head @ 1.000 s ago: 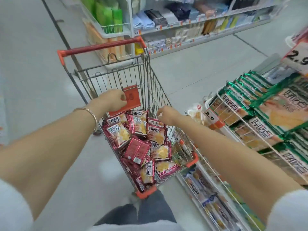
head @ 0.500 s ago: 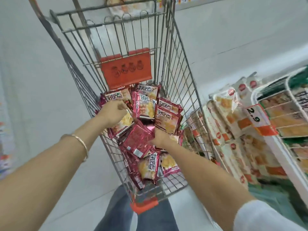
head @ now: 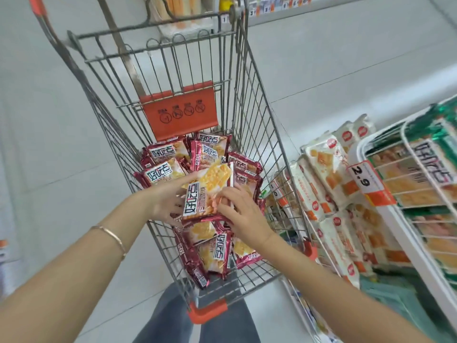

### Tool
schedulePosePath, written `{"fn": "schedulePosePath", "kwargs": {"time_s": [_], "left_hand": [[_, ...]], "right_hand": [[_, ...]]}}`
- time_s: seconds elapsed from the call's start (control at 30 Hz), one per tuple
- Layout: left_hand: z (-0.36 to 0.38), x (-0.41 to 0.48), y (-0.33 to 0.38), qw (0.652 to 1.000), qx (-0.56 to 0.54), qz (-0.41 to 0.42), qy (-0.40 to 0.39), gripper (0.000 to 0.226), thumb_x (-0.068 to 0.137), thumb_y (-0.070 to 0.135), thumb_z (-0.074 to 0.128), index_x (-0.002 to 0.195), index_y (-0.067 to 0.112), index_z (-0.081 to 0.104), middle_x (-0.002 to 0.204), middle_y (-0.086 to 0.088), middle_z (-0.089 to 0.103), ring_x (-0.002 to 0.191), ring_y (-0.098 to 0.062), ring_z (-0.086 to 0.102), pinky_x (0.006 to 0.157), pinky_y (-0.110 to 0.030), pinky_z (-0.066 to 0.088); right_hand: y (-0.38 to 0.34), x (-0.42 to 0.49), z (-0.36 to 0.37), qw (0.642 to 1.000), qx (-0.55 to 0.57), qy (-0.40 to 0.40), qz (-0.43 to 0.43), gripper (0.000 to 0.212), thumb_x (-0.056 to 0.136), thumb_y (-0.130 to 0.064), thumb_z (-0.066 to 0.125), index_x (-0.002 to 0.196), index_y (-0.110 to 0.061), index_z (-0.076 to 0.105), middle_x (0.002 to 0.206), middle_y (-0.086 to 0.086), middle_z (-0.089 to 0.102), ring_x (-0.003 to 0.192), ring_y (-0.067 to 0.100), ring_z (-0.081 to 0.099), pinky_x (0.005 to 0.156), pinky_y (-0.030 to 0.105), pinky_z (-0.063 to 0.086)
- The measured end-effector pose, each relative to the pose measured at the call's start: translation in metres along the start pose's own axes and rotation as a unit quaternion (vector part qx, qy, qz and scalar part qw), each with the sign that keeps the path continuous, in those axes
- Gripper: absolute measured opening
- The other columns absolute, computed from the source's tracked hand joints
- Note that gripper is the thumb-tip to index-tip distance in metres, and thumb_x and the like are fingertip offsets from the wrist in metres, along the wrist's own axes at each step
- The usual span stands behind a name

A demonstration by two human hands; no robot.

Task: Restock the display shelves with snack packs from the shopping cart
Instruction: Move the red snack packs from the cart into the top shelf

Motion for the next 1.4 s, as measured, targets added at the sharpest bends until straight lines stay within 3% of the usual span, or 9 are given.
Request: {"fn": "schedulePosePath", "kwargs": {"time_s": [0.27, 0.43, 0.57, 0.77, 0.87, 1.07, 1.2, 1.27, 1.4], "left_hand": [[0.028, -0.008, 0.005, 0.974, -0.212, 0.062, -0.046, 0.058, 0.075, 0.031, 0.080, 0.119, 0.004, 0.055, 0.114, -0.023, 0.068, 0.100, -0.039, 0.071, 0.074, -0.047, 0.061], [0.016, -0.004, 0.007, 0.967, -0.172, 0.147, 0.112, 0.017, 0.084, 0.007, 0.071, 0.095, 0.002, 0.059, 0.094, -0.014, 0.067, 0.080, -0.022, 0.067, 0.072, -0.033, 0.057], [-0.028, -0.005, 0.015, 0.937, -0.180, 0.201, 0.223, 0.041, 0.083, 0.008, 0.075, 0.116, 0.000, 0.053, 0.095, -0.016, 0.072, 0.074, -0.027, 0.072, 0.079, -0.046, 0.060], [-0.044, -0.009, 0.013, 0.916, -0.196, 0.225, 0.268, 0.084, 0.072, 0.073, 0.058, 0.132, 0.014, 0.055, 0.119, -0.008, 0.070, 0.060, -0.007, 0.067, 0.054, -0.025, 0.053], [-0.047, -0.009, 0.015, 0.913, -0.173, 0.236, 0.283, 0.060, 0.092, 0.069, 0.039, 0.109, 0.015, 0.061, 0.080, -0.001, 0.074, 0.044, -0.009, 0.065, 0.041, -0.019, 0.048], [-0.050, -0.024, 0.023, 0.898, -0.123, 0.245, 0.344, 0.069, 0.096, 0.072, 0.023, 0.098, 0.018, 0.066, 0.085, -0.008, 0.073, 0.061, -0.020, 0.063, 0.056, -0.028, 0.047], [-0.038, -0.053, 0.045, 0.862, -0.039, 0.296, 0.410, 0.055, 0.101, 0.062, 0.027, 0.091, 0.018, 0.059, 0.081, -0.003, 0.065, 0.075, -0.025, 0.064, 0.061, -0.030, 0.047], [-0.029, -0.071, 0.060, 0.849, 0.011, 0.314, 0.426, 0.054, 0.103, 0.058, 0.027, 0.100, 0.013, 0.057, 0.079, -0.001, 0.062, 0.078, -0.026, 0.065, 0.052, -0.026, 0.044], [-0.002, -0.090, 0.090, 0.892, 0.025, 0.290, 0.345, 0.073, 0.101, 0.063, 0.016, 0.150, 0.013, 0.038, 0.137, -0.018, 0.057, 0.097, -0.028, 0.063, 0.071, -0.017, 0.056]], "right_hand": [[-0.008, 0.007, -0.023, 0.994, -0.024, 0.092, 0.046, 0.036, 0.083, -0.028, 0.071, 0.110, -0.014, 0.052, 0.101, 0.002, 0.061, 0.096, 0.018, 0.050, 0.094, 0.033, 0.033], [0.000, 0.019, -0.004, 0.997, 0.052, -0.050, 0.037, 0.044, 0.085, -0.025, 0.058, 0.126, -0.010, 0.054, 0.124, 0.011, 0.060, 0.120, 0.023, 0.049, 0.111, 0.042, 0.032], [0.094, 0.006, 0.020, 0.944, -0.021, -0.140, 0.298, 0.048, 0.093, -0.018, 0.056, 0.140, -0.012, 0.051, 0.146, 0.007, 0.048, 0.137, 0.023, 0.041, 0.119, 0.046, 0.030], [0.140, -0.013, 0.062, 0.864, -0.090, -0.250, 0.428, 0.058, 0.097, -0.021, 0.054, 0.149, -0.004, 0.035, 0.139, 0.016, 0.049, 0.131, 0.033, 0.042, 0.109, 0.043, 0.037], [0.139, -0.016, 0.072, 0.842, -0.144, -0.308, 0.419, 0.037, 0.095, -0.012, 0.056, 0.131, -0.004, 0.057, 0.131, 0.017, 0.053, 0.125, 0.034, 0.045, 0.107, 0.042, 0.040], [0.131, 0.000, 0.039, 0.878, -0.035, -0.228, 0.419, 0.045, 0.095, 0.006, 0.041, 0.133, -0.012, 0.057, 0.098, 0.011, 0.067, 0.077, 0.025, 0.064, 0.058, 0.034, 0.051], [0.112, 0.050, -0.043, 0.946, 0.053, -0.080, 0.310, 0.018, 0.100, -0.002, 0.047, 0.092, -0.001, 0.063, 0.098, 0.006, 0.060, 0.090, 0.020, 0.054, 0.084, 0.025, 0.050], [0.107, 0.077, -0.091, 0.943, 0.137, -0.021, 0.302, 0.013, 0.102, -0.008, 0.051, 0.099, -0.005, 0.062, 0.113, 0.003, 0.048, 0.104, 0.013, 0.045, 0.093, 0.004, 0.033], [0.102, 0.122, -0.127, 0.919, 0.229, -0.088, 0.308, 0.007, 0.100, -0.017, 0.058, 0.103, -0.013, 0.062, 0.114, 0.003, 0.050, 0.097, 0.010, 0.048, 0.085, 0.017, 0.037]]}}
Point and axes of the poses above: each hand's wrist, its own x-axis towards the middle knuckle, its own z-axis out of the palm, y = z × x, the point moved 6 cm from there along x, towards the middle knuckle
